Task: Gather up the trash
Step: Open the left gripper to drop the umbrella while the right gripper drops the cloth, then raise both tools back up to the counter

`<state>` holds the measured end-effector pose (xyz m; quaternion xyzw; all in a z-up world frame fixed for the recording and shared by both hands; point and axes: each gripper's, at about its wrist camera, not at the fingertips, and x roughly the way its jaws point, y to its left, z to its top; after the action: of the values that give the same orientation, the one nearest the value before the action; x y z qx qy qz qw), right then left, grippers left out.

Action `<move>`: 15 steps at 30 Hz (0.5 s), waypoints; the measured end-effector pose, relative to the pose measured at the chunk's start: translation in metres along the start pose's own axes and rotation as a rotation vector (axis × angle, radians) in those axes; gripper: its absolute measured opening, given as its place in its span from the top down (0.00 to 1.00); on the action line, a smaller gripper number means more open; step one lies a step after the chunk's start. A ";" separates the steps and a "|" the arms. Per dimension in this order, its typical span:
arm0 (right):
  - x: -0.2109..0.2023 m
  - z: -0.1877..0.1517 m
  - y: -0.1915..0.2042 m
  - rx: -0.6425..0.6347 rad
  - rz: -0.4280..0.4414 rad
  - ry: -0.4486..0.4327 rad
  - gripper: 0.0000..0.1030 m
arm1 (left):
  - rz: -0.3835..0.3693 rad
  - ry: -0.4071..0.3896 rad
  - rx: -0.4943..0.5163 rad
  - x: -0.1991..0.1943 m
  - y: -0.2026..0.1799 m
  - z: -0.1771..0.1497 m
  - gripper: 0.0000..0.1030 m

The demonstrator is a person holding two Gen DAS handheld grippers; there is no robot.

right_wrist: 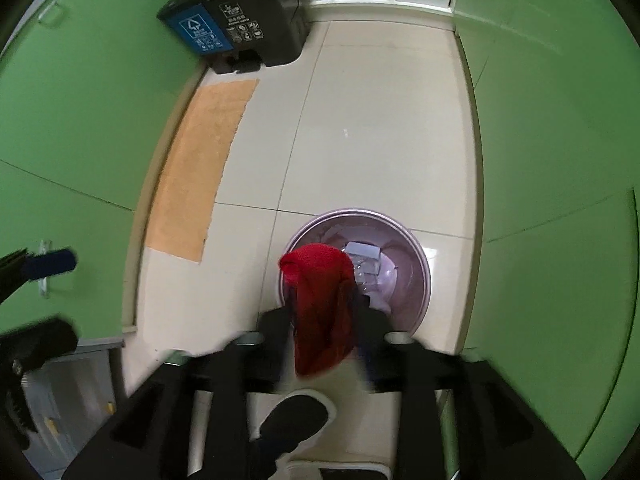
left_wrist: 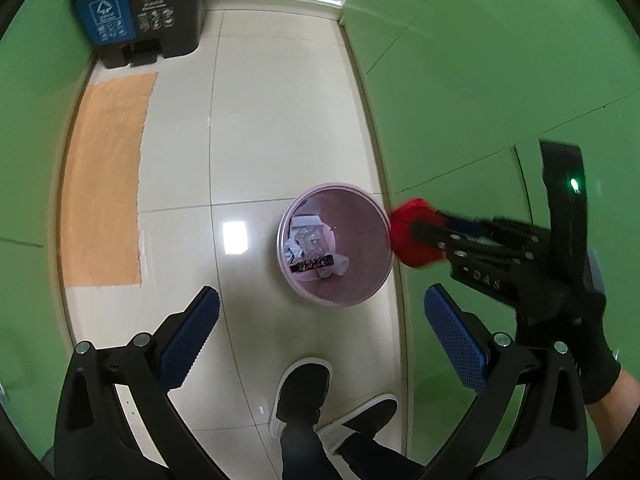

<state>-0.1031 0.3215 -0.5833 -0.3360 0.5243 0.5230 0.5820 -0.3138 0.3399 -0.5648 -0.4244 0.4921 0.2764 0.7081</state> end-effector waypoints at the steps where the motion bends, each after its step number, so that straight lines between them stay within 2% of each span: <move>1: 0.000 0.001 0.001 -0.003 -0.013 -0.010 0.15 | 0.000 0.002 -0.006 0.000 0.003 -0.003 0.03; 3: -0.005 0.001 0.002 -0.006 -0.018 -0.033 0.09 | 0.000 0.002 -0.016 -0.003 0.006 -0.008 0.03; 5: -0.005 0.001 0.002 -0.005 -0.032 -0.013 0.06 | 0.001 0.001 -0.024 -0.006 0.008 -0.011 0.03; 9: -0.017 -0.001 0.002 0.002 -0.050 -0.005 0.06 | -0.002 -0.006 -0.020 -0.017 0.003 -0.009 0.03; 15: -0.063 0.001 0.006 0.029 -0.061 -0.027 0.06 | -0.012 -0.030 0.003 -0.054 -0.019 -0.001 0.03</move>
<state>-0.1027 0.3076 -0.5216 -0.3362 0.5134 0.5020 0.6094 -0.3182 0.3316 -0.5088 -0.4222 0.4794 0.2778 0.7175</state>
